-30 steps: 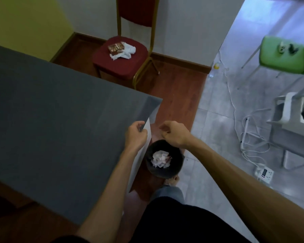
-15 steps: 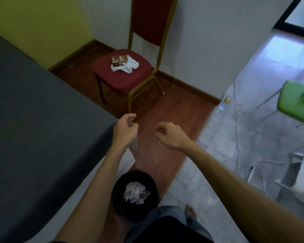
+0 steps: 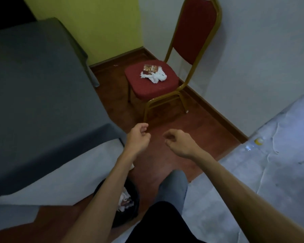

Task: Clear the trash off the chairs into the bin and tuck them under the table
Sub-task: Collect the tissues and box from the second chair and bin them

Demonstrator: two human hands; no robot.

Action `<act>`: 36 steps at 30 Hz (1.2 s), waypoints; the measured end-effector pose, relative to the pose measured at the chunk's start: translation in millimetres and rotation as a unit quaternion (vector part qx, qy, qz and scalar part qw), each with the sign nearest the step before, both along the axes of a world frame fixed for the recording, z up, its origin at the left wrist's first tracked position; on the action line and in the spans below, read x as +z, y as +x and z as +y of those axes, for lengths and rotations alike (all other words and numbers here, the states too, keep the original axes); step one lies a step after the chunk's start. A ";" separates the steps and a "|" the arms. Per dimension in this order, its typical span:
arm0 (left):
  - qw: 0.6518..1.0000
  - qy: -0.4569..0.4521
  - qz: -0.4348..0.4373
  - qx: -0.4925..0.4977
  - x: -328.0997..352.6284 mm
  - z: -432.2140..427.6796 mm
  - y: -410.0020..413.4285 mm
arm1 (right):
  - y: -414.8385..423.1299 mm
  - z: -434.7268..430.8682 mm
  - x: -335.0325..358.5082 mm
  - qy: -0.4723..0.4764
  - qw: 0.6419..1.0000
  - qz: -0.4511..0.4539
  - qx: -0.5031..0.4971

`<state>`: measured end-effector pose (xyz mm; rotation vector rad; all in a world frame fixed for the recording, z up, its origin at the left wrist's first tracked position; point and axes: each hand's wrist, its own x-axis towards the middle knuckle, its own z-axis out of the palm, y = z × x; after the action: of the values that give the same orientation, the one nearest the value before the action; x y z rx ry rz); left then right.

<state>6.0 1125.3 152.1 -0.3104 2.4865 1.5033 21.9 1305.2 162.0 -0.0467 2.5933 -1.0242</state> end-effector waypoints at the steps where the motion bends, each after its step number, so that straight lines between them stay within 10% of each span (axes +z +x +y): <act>1: 1.000 -0.010 0.000 0.008 3.1 0.1 -7.4 | -10.4 0.9 1.4 -0.009 1.000 0.002 0.008; 19: 0.997 -0.054 -0.050 0.039 65.8 41.7 -271.5 | -325.0 53.1 45.3 -0.047 0.998 -0.021 0.043; 36: 0.993 -0.020 -0.099 0.053 124.5 47.9 -341.1 | -420.0 63.7 87.5 0.011 0.994 -0.059 0.096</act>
<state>-335.1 1173.2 276.6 -0.5783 2.3797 1.3869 -398.1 1368.9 249.5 -0.2192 2.4382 -0.9022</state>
